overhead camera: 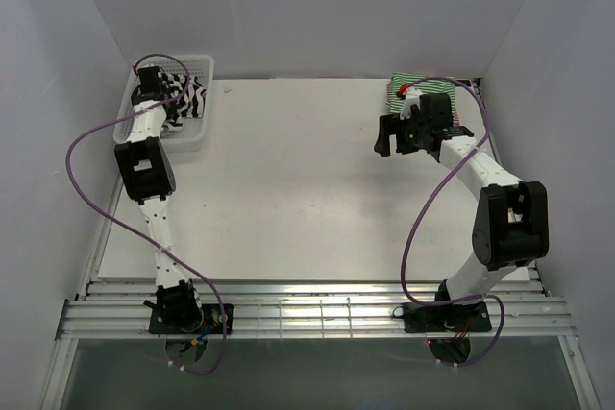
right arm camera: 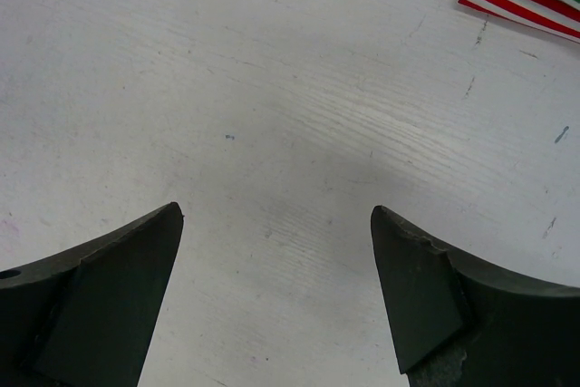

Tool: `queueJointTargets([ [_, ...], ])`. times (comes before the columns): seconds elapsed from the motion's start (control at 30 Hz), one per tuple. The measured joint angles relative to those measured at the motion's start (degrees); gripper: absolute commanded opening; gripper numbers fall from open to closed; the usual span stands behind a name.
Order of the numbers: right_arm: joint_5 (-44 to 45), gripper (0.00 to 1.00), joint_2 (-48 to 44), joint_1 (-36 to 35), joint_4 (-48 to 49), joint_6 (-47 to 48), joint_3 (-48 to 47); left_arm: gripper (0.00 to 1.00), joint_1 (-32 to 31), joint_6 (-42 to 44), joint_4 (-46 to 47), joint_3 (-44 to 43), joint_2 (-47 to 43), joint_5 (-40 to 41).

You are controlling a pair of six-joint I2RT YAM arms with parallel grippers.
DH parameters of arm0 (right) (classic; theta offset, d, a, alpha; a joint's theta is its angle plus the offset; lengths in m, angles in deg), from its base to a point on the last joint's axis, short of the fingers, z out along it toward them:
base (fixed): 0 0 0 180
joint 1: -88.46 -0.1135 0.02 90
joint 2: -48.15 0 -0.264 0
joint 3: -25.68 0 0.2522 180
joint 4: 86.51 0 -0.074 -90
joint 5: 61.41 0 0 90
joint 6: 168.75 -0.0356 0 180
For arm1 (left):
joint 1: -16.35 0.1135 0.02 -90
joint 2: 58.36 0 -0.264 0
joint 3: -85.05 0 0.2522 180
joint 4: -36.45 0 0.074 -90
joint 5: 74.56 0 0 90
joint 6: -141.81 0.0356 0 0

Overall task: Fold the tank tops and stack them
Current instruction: Grab the tank top from the pile, then move the tank top to the center of the board

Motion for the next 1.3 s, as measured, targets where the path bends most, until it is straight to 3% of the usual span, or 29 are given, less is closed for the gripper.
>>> queueJointTargets([
  [0.37,1.11,0.9,-3.76,-0.37,0.07,-0.13,0.85,0.0,0.39,-1.73,3.37,0.44,-4.76,-3.56],
  [0.53,1.25,0.9,-9.18,-0.37,0.44,-0.59,2.25,0.0,0.5,-6.62,5.49,1.6,-16.55,-11.82],
  [0.7,1.6,0.9,-17.35,-0.37,1.53,-3.15,5.33,0.0,-1.16,-11.85,11.13,9.38,-35.54,-22.49],
  [0.87,2.05,0.9,-25.64,-0.37,2.01,-5.88,8.74,0.0,-11.61,-14.23,15.37,16.41,-50.47,-29.86],
  [0.97,2.95,0.9,-29.4,-0.37,1.44,-7.26,10.32,0.0,-23.15,-14.84,16.28,19.71,-54.71,-32.98],
  [1.07,4.35,0.9,-31.3,-0.37,-0.07,-8.13,10.88,0.01,-28.65,-16.13,16.74,26.77,-59.08,-34.69],
  [1.1,4.94,0.9,-31.71,-0.37,-1.03,-8.55,10.97,0.11,-28.72,-16.61,17.14,30.32,-60.78,-34.34],
  [1.13,5.55,0.9,-31.98,-0.37,-2.14,-8.92,10.97,0.28,-28.28,-16.92,17.49,34.4,-62.66,-33.75],
  [1.17,6.14,0.9,-32.24,-0.37,-3.52,-9.27,10.97,0.71,-27.67,-17.11,17.59,38.47,-64.19,-33.38],
  [1.2,6.78,0.9,-32.54,-0.37,-5.16,-9.66,10.97,0.83,-27.28,-17.0,17.7,41.72,-65.16,-33.16],
  [1.3,8.0,0.9,-34.07,-0.37,-10.34,-10.51,11.41,0.98,-26.25,-18.45,17.68,52.5,-66.69,-31.06],
])
